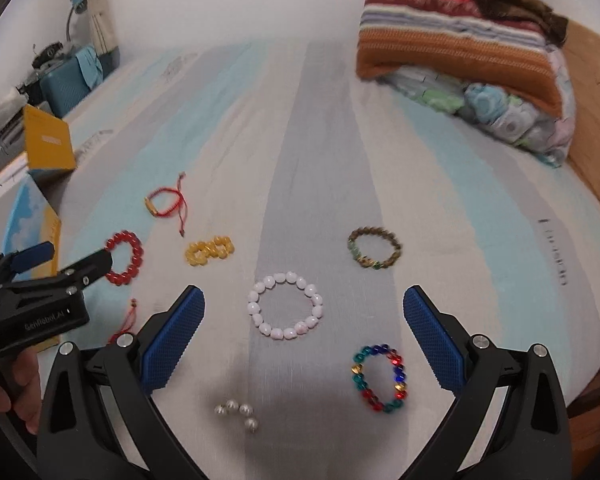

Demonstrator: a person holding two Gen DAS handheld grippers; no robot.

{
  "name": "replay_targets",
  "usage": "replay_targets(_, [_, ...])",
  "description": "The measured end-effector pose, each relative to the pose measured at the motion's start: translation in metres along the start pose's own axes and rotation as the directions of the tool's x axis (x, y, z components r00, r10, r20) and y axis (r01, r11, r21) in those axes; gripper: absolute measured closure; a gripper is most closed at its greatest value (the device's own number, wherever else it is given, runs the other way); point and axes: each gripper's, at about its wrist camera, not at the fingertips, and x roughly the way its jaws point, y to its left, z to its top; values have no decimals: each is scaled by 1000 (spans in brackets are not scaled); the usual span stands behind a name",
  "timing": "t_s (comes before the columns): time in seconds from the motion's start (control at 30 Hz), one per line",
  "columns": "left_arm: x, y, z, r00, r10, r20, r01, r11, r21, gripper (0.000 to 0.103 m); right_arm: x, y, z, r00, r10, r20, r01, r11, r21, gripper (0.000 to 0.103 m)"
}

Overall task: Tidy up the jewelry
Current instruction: 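Grasp the red bead bracelet with the left tool while the right tool grasps the pink-white bead bracelet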

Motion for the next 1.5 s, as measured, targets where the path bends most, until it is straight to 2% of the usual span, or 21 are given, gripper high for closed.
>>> replay_targets(0.1, [18, 4, 0, 1000, 7, -18, -7, 1000, 22, 6, 33, 0, -7, 998, 20, -54, -20, 1000, -4, 7])
replay_targets(0.23, [43, 15, 0, 999, 40, -37, -40, 999, -10, 6, 70, -3, -12, 993, 4, -115, -3, 1000, 11, 7])
replay_targets(0.4, [66, 25, 0, 997, 34, -71, -36, 999, -28, 6, 90, -3, -15, 990, 12, -141, -11, 1000, 9, 8])
replay_targets(0.6, [81, 30, -3, 996, 0, -84, -4, 998, -55, 6, 103, -4, -15, 985, 55, -161, -48, 998, 48, 16])
replay_targets(0.8, [89, 27, -7, 996, 36, -84, -39, 998, -38, 11, 104, -1, -17, 979, 106, -171, -97, 993, 60, 33])
replay_targets(0.97, [87, 22, -7, 996, 43, -75, -44, 999, -19, 24, 102, 3, -17, 976, 136, -172, -126, 990, 66, 49])
replay_targets(1.1, [84, 20, -8, 997, 34, -72, -36, 999, -18, 36, 101, 4, -18, 974, 146, -175, -136, 988, 70, 55])
replay_targets(1.3, [80, 17, -11, 998, 4, -58, -4, 1000, 4, 55, 102, 0, -17, 970, 166, -180, -151, 984, 90, 71])
replay_targets(1.5, [76, 15, -13, 999, -19, -45, 21, 999, 37, 74, 99, 7, -17, 973, 160, -165, -154, 987, 46, 85])
